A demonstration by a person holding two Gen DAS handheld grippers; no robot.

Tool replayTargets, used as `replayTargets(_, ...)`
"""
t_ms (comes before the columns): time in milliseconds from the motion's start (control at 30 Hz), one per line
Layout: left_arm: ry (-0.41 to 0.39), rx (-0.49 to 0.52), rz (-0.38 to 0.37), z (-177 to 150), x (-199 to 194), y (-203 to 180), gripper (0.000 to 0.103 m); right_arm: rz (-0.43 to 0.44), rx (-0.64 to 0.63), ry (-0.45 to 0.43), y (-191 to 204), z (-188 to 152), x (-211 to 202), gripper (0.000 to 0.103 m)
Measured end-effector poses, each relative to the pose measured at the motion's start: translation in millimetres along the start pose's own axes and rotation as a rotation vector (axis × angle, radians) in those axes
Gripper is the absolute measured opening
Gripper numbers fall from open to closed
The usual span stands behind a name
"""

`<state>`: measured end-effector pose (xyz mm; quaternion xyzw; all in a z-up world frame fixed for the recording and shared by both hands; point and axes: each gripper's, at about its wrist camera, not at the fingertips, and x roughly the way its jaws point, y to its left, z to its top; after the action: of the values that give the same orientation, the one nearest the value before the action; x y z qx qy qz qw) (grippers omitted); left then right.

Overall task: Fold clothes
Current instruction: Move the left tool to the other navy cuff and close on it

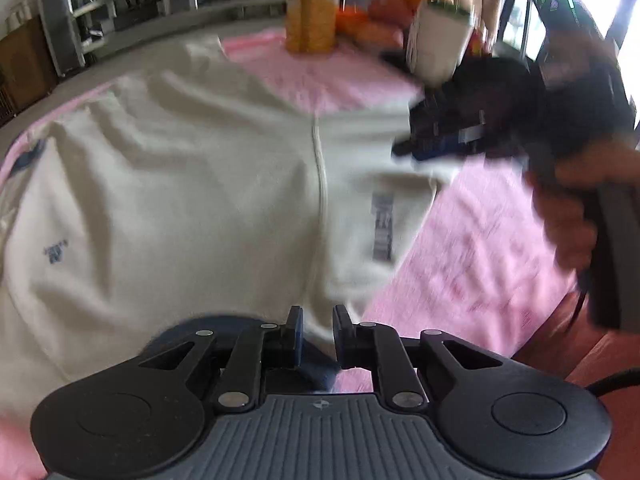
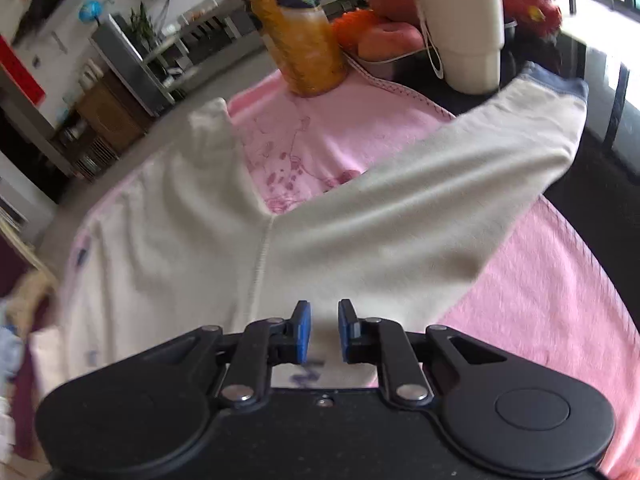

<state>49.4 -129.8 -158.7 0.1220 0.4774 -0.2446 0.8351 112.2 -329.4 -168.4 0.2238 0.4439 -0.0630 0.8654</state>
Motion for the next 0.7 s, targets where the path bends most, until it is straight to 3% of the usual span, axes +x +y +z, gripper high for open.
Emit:
replayTargets(100, 0.057, 0.004, 0.002, -9.5, -9.7, 6.3, 0.015, -0.15, -0.004, 0.069, -7.6, -1.2, 15.1, 0.015)
replayTargets(167, 0.07, -0.019, -0.005, -14.8, -27.8, 18.1, 0.021, -0.129, 0.026, 0.081, -13.5, -0.9, 4.5, 0.015)
replayTargets(267, 0.006, -0.085, 0.047, -22.7, -70.0, 57.0, 0.027, -0.016, -0.013, 0.046, 1.3, 6.2, -30.1, 0.015)
replayTargets(533, -0.204, -0.377, 0.328, -32.9, -168.7, 191.5, 0.033, 0.228, -0.354, -0.12, 162.9, 42.6, -123.2, 0.031)
replayTargets(567, -0.235, -0.409, 0.367, -33.1, -178.9, 207.5, 0.037, 0.244, -0.382, -0.125, 184.4, 45.3, -124.7, 0.032)
replayTargets(633, -0.276, -0.468, 0.369, -29.0, -187.6, 239.7, 0.04, 0.276, -0.439, -0.136, 227.3, 50.8, -127.8, 0.033)
replayTargets(700, -0.311, -0.521, 0.308, -20.3, -186.3, 271.5, 0.04, 0.277, -0.479, -0.145, 266.0, 53.5, -123.7, 0.033)
